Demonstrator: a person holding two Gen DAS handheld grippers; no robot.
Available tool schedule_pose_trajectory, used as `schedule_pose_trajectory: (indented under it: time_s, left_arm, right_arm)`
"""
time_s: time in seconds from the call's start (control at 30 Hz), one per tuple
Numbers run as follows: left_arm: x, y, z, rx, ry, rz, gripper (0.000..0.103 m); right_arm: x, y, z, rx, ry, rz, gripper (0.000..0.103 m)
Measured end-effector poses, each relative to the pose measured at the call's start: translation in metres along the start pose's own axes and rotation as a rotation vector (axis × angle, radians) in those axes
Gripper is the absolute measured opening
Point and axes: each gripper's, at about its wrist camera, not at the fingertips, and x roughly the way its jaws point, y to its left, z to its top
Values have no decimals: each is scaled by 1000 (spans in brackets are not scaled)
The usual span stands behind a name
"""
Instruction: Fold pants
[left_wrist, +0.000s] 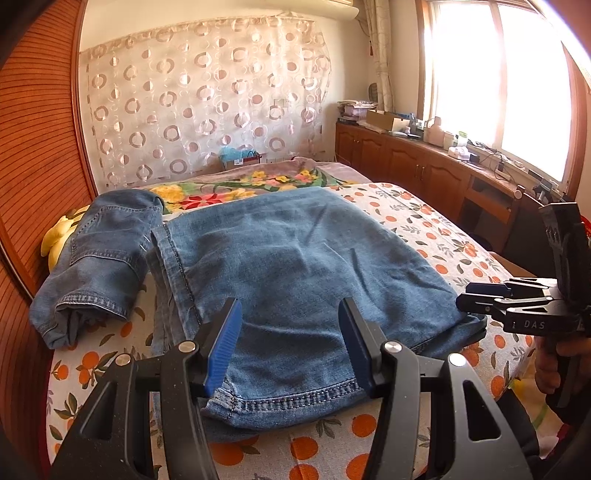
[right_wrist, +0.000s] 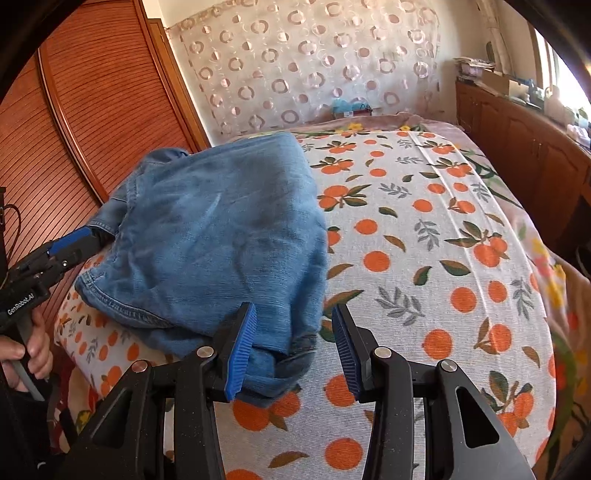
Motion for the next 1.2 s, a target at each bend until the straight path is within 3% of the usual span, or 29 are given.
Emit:
schedule_pose_trajectory:
  time_s: [0.23, 0.4, 0.47, 0.67, 1.03, 1.2]
  left_arm:
    - [3, 2, 0, -1, 4, -5, 55]
    - [13, 0, 15, 14, 11, -33, 55]
    - [22, -4, 29, 30, 15, -44, 55]
    - [51, -22, 66, 96, 27, -76, 55]
    - [135, -57, 117, 181, 181, -60, 55]
    - [169, -77, 134, 181, 249, -99, 55]
  right_arm:
    - [14, 12, -4, -34, 29, 7, 44]
    - [13, 18, -5, -54, 7, 28, 18]
    - [11, 22, -4, -61, -10, 34, 16]
    - [3, 21, -9, -56, -47, 43, 15]
    - [12, 17, -14, -59, -35, 59, 15]
    - [13, 15, -16, -59, -47, 71, 15]
